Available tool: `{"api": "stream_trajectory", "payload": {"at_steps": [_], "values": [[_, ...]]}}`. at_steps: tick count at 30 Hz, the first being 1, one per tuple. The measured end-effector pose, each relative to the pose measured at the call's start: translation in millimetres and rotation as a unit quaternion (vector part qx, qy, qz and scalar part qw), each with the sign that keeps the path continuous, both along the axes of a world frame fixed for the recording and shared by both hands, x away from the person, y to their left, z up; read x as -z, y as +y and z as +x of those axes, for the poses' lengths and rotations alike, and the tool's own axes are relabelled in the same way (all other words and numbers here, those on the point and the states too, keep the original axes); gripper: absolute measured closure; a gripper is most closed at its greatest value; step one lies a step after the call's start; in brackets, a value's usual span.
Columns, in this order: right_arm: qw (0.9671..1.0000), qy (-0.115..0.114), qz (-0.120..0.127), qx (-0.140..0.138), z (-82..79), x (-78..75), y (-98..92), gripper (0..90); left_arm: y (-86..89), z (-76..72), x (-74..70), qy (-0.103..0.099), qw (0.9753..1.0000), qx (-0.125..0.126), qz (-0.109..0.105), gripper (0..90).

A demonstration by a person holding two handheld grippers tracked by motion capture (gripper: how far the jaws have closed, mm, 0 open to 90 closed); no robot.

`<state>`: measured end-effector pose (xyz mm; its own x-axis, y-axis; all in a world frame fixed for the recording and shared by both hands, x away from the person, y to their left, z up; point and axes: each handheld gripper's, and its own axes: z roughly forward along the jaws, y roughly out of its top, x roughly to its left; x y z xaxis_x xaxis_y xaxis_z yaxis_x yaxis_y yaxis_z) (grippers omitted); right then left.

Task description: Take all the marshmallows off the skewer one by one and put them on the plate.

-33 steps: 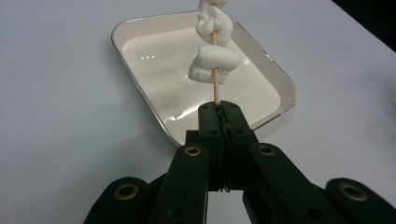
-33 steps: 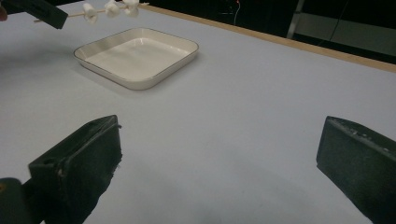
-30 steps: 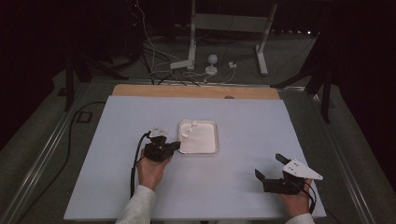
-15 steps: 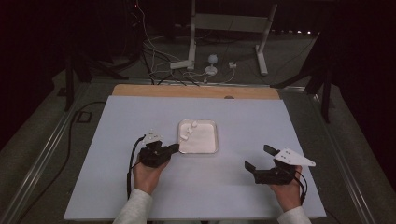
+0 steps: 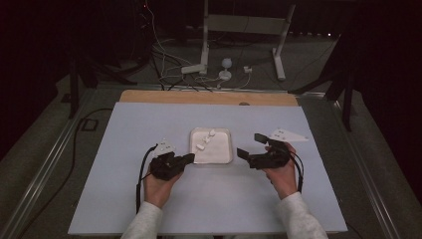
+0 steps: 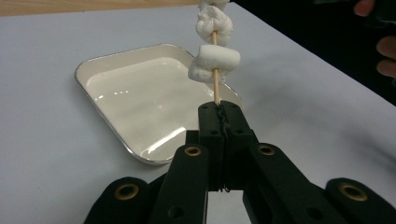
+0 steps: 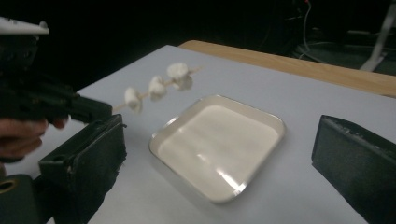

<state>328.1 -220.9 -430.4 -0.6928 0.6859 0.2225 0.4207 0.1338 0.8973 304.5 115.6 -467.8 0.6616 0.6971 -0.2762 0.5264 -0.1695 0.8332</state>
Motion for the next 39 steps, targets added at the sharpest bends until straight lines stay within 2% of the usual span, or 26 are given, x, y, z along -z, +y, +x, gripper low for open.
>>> {"api": "stream_trajectory", "payload": {"at_steps": [4,5,6,8,11,12,15,17,20,24,28,32,35,39], "values": [[0.9994,0.028,0.004,-0.019,13.2,-1.9,18.3,18.5,-1.0,-0.5,-0.9,-0.004,1.0000,0.003,-0.005,90.0],[0.9994,0.028,0.004,-0.019,13.2,-1.9,18.3,18.5,-1.4,-0.8,-1.5,-0.005,0.9999,0.006,-0.006,90.0],[0.9989,0.043,0.005,-0.020,17.7,-1.5,27.5,26.8,-2.0,-1.4,-2.2,-0.008,0.9999,0.007,-0.008,90.0],[0.9983,0.051,0.006,-0.028,21.4,-0.4,35.1,32.4,-3.1,-2.3,-3.9,-0.010,0.9998,0.012,-0.009,90.0],[0.9985,0.052,0.011,-0.015,25.7,1.8,42.4,39.9,-6.0,-4.2,-4.9,-0.024,0.9992,0.029,-0.013,90.0],[0.9979,0.059,0.022,-0.014,27.8,2.9,43.3,42.6,-6.6,-4.5,-5.1,-0.027,0.9991,0.032,-0.012,90.0],[0.9938,0.088,0.066,-0.018,33.9,6.8,43.1,48.8,-7.7,-5.4,-5.3,-0.032,0.9986,0.039,-0.016,90.0],[0.9905,0.106,0.084,-0.021,37.2,9.5,42.8,53.2,-9.8,-6.3,-5.7,-0.039,0.9978,0.051,-0.015,90.0],[0.9879,0.122,0.092,-0.028,39.7,12.0,42.8,58.2,-10.1,-5.7,-4.0,-0.038,0.9976,0.055,-0.014,90.0],[0.9854,0.134,0.099,-0.037,41.0,12.5,42.9,58.9,-9.7,-5.0,-1.9,-0.037,0.9973,0.060,-0.019,90.0],[0.9781,0.162,0.123,-0.046,44.1,14.8,41.6,57.3,-9.6,-5.0,-1.3,-0.039,0.9971,0.061,-0.023,90.0],[0.9735,0.179,0.133,-0.052,45.9,15.6,40.7,58.0,-9.5,-4.8,0.7,-0.041,0.9965,0.069,-0.025,90.0],[0.9679,0.194,0.148,-0.060,47.5,15.2,39.0,63.2,-10.6,-4.9,2.2,-0.044,0.9958,0.076,-0.026,90.0],[0.9683,0.194,0.145,-0.063,47.1,11.1,37.1,68.8,-11.9,-4.2,4.3,-0.044,0.9955,0.083,-0.011,90.0]]}}
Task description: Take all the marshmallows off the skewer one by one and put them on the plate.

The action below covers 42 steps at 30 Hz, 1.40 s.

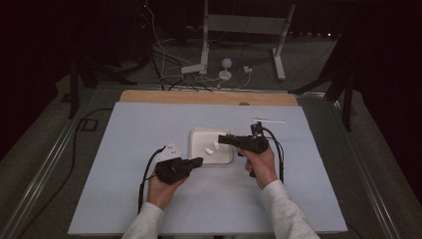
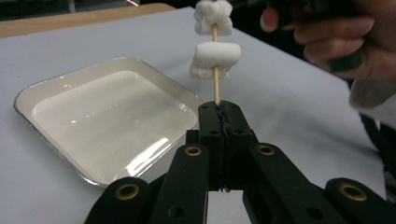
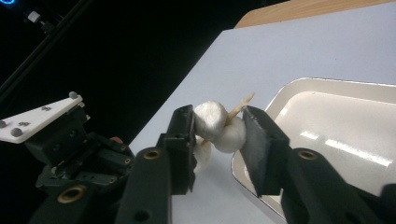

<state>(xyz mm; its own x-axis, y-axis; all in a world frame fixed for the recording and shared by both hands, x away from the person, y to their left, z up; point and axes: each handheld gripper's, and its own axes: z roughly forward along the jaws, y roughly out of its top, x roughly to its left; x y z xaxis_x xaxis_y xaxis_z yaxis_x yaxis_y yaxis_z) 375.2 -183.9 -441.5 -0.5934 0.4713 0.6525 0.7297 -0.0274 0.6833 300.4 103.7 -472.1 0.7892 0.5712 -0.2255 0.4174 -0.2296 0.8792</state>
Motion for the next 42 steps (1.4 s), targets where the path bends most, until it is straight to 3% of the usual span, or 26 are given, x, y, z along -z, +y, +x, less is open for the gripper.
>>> {"api": "stream_trajectory", "payload": {"at_steps": [7,11,14,15,17,25,29,30,34,39,42], "values": [[0.9996,-0.021,-0.013,0.012,-2.4,-4.8,-2.2,76.1,-0.5,-0.1,1.5,-0.004,0.9999,0.005,0.016,90.0],[0.9993,-0.030,-0.016,0.015,-4.1,-5.7,-0.9,76.1,-0.2,-1.2,0.7,-0.006,0.9999,0.003,0.011,90.0],[0.9998,-0.017,0.001,0.014,-3.2,-3.7,-0.5,69.2,0.4,-2.4,-1.5,-0.010,0.9999,0.001,0.001,90.0],[0.9999,-0.005,0.006,0.009,-2.7,-1.1,1.5,59.7,0.7,-2.4,-1.6,-0.011,0.9999,-0.001,-0.003,90.0],[0.9999,0.002,0.005,0.010,-3.2,1.8,4.0,59.1,0.4,-2.5,-1.4,-0.012,0.9999,-0.005,-0.002,90.0],[0.9978,0.049,0.043,-0.004,-0.3,6.2,8.1,72.3,0.6,-1.9,1.7,-0.008,0.9999,-0.006,-0.005,90.0],[0.9985,0.040,0.037,0.009,-1.5,2.5,8.1,76.4,-1.3,-2.0,2.6,-0.008,1.0000,-0.005,0.000,90.0],[0.9990,0.027,0.029,0.020,-2.1,0.7,6.5,77.0,-1.4,-2.3,2.6,-0.009,0.9999,-0.006,0.004,90.0],[0.9982,0.018,0.035,0.046,-1.6,-2.7,0.9,77.8,-1.6,-2.0,4.5,-0.010,0.9998,-0.003,0.019,90.0],[0.9984,0.001,0.022,0.052,-2.9,-5.3,2.0,78.0,-1.2,-3.3,3.5,-0.017,0.9994,-0.003,0.030,90.0],[0.9975,-0.004,0.029,0.064,-3.6,-6.0,2.8,78.3,-1.9,-4.2,2.2,-0.022,0.9991,-0.006,0.035,90.0]]}}
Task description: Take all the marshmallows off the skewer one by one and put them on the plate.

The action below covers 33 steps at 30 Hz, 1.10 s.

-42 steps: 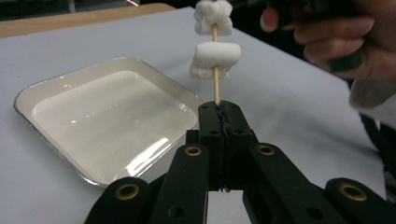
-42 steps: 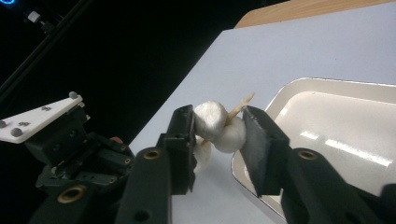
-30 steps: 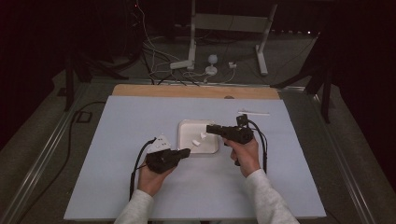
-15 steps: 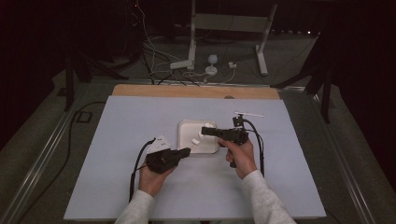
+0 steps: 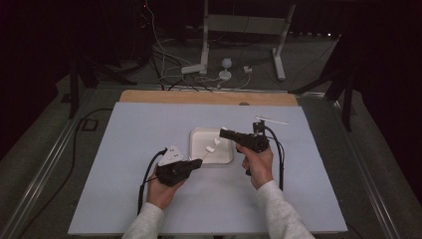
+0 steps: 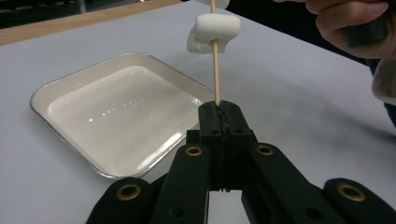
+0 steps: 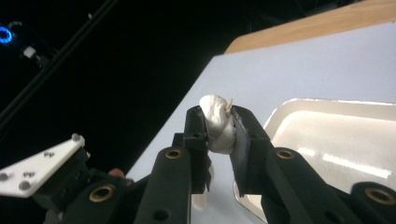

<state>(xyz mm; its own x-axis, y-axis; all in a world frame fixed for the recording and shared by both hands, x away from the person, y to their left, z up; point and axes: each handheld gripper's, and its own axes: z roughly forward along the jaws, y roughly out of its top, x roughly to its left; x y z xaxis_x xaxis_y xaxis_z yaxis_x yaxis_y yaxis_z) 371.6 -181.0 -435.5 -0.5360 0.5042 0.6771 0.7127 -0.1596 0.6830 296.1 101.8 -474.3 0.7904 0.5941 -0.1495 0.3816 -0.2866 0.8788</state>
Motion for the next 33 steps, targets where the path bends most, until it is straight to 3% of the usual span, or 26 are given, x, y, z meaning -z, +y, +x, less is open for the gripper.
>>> {"api": "stream_trajectory", "payload": {"at_steps": [14,21,33], "values": [[0.9993,-0.023,-0.002,0.030,-1.7,-2.1,1.4,79.0,0.0,-1.6,1.0,-0.012,0.9993,-0.012,0.033,90.0],[0.9980,-0.038,-0.014,0.049,-3.7,-3.1,3.6,79.7,-0.9,-3.7,0.1,-0.029,0.9971,-0.024,0.066,90.0],[0.9960,-0.051,-0.036,0.064,-1.0,-2.1,1.5,81.1,0.0,-4.1,1.3,-0.030,0.9953,-0.027,0.088,90.0]]}}
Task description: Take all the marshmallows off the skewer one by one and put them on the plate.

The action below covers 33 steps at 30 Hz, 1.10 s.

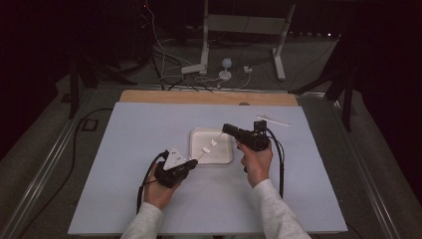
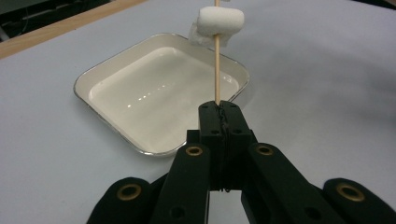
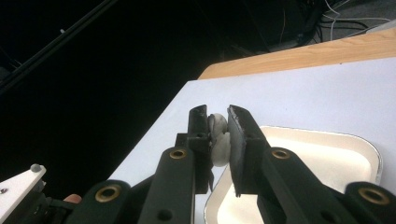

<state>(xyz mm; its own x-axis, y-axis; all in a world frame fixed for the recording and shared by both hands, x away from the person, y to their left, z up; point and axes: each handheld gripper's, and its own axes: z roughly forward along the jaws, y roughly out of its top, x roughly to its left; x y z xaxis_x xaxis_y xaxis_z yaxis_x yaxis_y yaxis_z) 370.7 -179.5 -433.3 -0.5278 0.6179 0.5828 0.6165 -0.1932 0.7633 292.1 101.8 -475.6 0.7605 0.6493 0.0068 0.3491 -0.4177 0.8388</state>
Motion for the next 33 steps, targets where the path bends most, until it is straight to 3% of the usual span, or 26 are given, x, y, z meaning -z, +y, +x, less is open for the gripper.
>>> {"api": "stream_trajectory", "payload": {"at_steps": [8,13,14,15,16,17,20,22,26,33], "values": [[0.9998,-0.008,-0.014,0.012,0.3,-1.3,2.1,82.8,4.7,0.0,0.1,0.004,1.0000,-0.001,-0.005,90.0],[0.9993,-0.011,-0.029,0.020,-0.3,-1.3,3.5,84.0,6.7,-0.1,1.2,0.007,0.9999,-0.003,0.006,90.0],[0.9974,-0.022,-0.038,0.057,-1.6,-3.5,-0.7,84.7,6.4,-0.6,2.7,0.006,0.9995,-0.012,0.030,90.0],[0.9974,-0.022,-0.038,0.057,-1.6,-3.5,-0.7,84.7,9.2,-1.1,6.6,0.008,0.9986,-0.015,0.049,90.0],[0.9966,-0.024,-0.023,0.076,0.4,-6.7,-10.6,84.6,15.1,-0.5,10.5,0.022,0.9992,-0.017,0.030,90.0],[0.9970,-0.013,0.005,0.076,4.1,-9.2,-21.9,84.0,21.1,1.3,11.5,0.033,0.9993,-0.020,0.006,90.0],[0.9983,-0.014,-0.013,0.054,7.2,-19.1,-36.1,82.0,27.3,5.3,5.4,0.034,0.9983,-0.024,-0.040,90.0],[0.9989,-0.021,-0.031,0.030,7.3,-21.4,-30.7,79.4,22.9,4.5,4.3,0.032,0.9986,-0.022,-0.035,90.0],[0.9987,0.000,-0.049,0.010,12.2,-10.5,-17.4,77.2,13.9,1.7,4.5,0.029,0.9992,-0.008,-0.025,90.0],[0.9986,0.027,-0.046,-0.003,19.0,5.1,-6.2,74.7,7.1,4.0,7.2,0.034,0.9993,0.002,-0.015,90.0]]}}
